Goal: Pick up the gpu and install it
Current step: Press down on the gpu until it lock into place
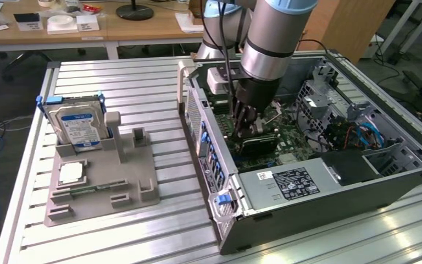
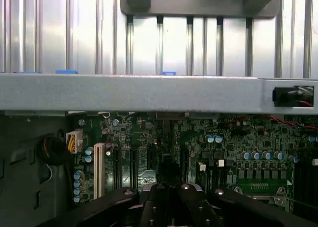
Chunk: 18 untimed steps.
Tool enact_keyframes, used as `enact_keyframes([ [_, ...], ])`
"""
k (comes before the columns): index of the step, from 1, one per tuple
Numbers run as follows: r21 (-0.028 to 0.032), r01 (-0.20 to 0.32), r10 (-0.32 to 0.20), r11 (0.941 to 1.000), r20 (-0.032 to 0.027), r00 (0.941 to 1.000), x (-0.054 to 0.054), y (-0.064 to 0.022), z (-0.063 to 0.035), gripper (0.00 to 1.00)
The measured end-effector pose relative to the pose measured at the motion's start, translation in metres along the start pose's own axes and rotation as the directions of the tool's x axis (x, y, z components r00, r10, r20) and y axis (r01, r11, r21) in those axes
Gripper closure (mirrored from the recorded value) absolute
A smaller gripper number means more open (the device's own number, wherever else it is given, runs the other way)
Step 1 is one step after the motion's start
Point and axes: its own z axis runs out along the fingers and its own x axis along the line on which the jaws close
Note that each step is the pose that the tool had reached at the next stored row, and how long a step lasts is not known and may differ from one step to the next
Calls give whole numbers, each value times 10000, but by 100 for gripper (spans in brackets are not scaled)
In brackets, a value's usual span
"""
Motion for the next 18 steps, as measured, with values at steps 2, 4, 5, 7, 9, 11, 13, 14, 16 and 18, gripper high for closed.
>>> enact_keyframes([
  [2,-1,1,-1,10000,-2,10000,0,0,-1,89],
  [4,2,-1,1,10000,-4,10000,-8,6,0,89],
  [5,2,1,-1,10000,-5,10000,-14,10,1,89],
  [7,3,0,0,10000,-6,10000,-30,22,2,89],
  [9,3,0,0,10000,-5,10000,-34,31,5,89],
  [11,3,1,-1,10000,-5,10000,-36,36,11,89],
  [13,4,2,-2,10000,-4,10000,-38,37,28,89],
  [14,3,3,-3,10000,-5,10000,-39,36,42,89],
  [16,3,2,-2,10000,-6,10000,-41,36,73,89],
  [18,-6,2,-2,10000,-19,10000,-42,36,90,89],
])
